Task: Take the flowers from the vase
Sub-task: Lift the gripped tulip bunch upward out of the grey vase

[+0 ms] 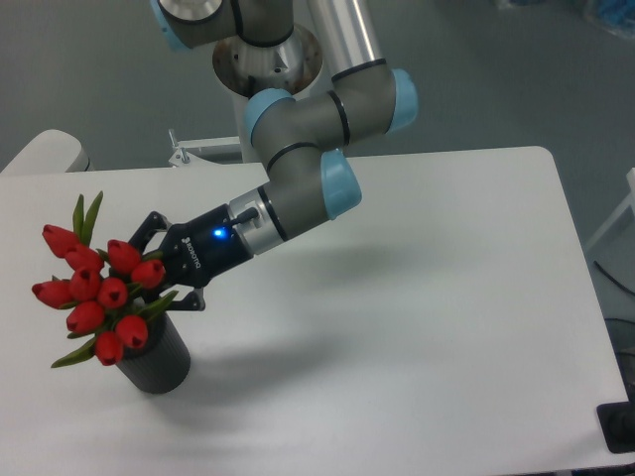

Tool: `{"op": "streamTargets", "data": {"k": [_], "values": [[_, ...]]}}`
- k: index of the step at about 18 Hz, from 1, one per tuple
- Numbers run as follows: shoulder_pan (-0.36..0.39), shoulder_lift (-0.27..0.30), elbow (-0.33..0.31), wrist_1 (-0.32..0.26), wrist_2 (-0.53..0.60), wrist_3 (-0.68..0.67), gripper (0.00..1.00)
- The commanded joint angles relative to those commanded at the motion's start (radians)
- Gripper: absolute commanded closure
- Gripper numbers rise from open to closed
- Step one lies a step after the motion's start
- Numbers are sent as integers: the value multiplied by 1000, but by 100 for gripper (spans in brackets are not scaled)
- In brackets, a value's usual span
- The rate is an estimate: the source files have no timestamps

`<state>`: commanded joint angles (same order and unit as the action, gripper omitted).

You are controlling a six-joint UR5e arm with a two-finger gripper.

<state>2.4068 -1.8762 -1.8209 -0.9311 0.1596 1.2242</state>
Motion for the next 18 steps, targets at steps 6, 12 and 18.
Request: {"op": "streamTargets", "data": {"k": [6,12,18], "values": [[15,18,44,-2,-49,-61,65],[37,17,135,-2,-89,-198,65],[48,6,206,-3,-94,-321,65]]}}
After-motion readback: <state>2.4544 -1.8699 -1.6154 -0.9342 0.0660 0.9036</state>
